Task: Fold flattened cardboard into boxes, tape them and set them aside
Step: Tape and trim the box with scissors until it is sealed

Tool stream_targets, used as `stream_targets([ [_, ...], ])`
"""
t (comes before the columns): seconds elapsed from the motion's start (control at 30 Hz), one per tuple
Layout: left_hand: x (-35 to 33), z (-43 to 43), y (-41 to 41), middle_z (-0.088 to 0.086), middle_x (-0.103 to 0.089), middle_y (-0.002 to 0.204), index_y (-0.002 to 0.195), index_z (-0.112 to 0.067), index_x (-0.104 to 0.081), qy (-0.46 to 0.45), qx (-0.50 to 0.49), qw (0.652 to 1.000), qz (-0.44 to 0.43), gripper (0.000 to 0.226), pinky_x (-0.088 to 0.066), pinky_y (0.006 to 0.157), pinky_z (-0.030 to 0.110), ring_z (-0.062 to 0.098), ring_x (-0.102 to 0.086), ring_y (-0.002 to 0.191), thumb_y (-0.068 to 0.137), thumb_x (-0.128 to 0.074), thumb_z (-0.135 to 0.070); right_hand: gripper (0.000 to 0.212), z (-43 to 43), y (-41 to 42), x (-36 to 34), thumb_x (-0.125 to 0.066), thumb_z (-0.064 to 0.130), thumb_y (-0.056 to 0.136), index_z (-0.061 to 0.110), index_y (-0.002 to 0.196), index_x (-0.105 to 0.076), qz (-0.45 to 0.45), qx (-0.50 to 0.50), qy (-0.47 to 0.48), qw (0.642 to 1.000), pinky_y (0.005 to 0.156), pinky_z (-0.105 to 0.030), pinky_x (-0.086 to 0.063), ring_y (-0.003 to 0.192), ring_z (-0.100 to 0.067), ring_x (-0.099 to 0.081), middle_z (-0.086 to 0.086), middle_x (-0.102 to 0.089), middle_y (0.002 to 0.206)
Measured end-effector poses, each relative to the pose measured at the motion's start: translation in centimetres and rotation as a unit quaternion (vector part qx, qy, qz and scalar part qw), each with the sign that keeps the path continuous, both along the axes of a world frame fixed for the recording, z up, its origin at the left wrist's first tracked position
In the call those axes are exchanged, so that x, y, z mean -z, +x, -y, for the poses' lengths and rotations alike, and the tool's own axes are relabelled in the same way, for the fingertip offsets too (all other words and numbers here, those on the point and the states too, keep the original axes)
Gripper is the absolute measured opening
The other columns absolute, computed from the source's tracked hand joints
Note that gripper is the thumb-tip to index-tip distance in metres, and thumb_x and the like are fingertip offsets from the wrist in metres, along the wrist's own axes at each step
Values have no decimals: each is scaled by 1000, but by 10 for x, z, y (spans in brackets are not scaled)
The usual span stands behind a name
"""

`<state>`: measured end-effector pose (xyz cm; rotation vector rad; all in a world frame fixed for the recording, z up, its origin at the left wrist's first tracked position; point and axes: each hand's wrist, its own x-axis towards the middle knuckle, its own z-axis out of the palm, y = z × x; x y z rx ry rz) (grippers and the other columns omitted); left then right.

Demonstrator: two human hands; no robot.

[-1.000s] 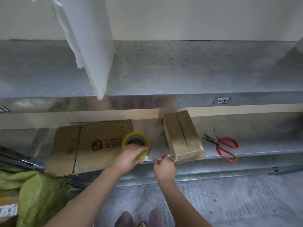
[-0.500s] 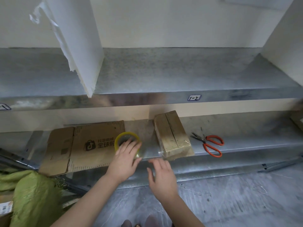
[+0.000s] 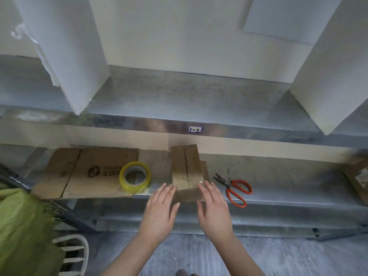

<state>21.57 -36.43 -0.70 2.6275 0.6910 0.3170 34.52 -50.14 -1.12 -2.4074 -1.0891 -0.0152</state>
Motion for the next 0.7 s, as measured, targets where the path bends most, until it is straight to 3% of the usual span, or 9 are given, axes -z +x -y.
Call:
stream_targets([
  [0.1, 3, 5, 2, -8, -35, 151, 147, -22, -34, -42, -60, 997, 7, 81, -6, 114, 24, 9, -22, 142, 88, -2, -67, 50, 1, 16, -3, -54, 25, 95, 24, 144, -44, -99, -24, 16, 995, 115, -23, -23, 141, -13, -33, 4, -41, 150],
  [0.2, 3, 9, 12, -5, -36, 150, 146, -20, -36, -120, -110, 987, 10, 77, -10, 113, 24, 12, -27, 141, 86, -14, -64, 47, -1, 25, -2, -56, 21, 94, 23, 140, -47, -185, -26, 62, 980, 109, -20, -33, 130, -9, -46, 6, -52, 141],
  [0.3, 6, 17, 24, -3, -40, 148, 146, -22, -36, -218, -147, 964, 35, 55, -22, 115, 28, 13, -33, 138, 98, -40, -48, 46, 0, 30, 1, -58, 12, 92, 29, 134, -51, -264, -9, 109, 958, 104, -24, -43, 119, -4, -54, 8, -58, 131],
  [0.43, 7, 26, 31, -9, -49, 137, 143, -23, -41, -267, -180, 944, 73, 54, -35, 109, 32, 7, -44, 127, 94, -55, -39, 51, 6, 39, 1, -57, -1, 88, 39, 120, -55, -356, -27, 160, 920, 93, -10, -45, 116, 8, -55, 9, -63, 124],
  [0.57, -7, 12, 41, -14, -64, 103, 115, -25, -57, -253, -190, 946, 72, 34, -49, 89, 27, 0, -58, 98, 86, -66, -42, 38, -1, 61, -1, -74, 20, 82, 36, 113, -59, -304, -39, 116, 945, 85, -18, -54, 101, -1, -64, 9, -65, 114],
  [0.7, -10, 11, 54, -10, -60, 86, 99, -21, -50, -184, -212, 959, 52, 24, -46, 72, 24, 11, -60, 83, 86, -69, -31, 40, -8, 58, 3, -69, 9, 83, 30, 115, -58, -213, -12, 81, 974, 84, -31, -56, 96, -7, -64, 9, -62, 113],
])
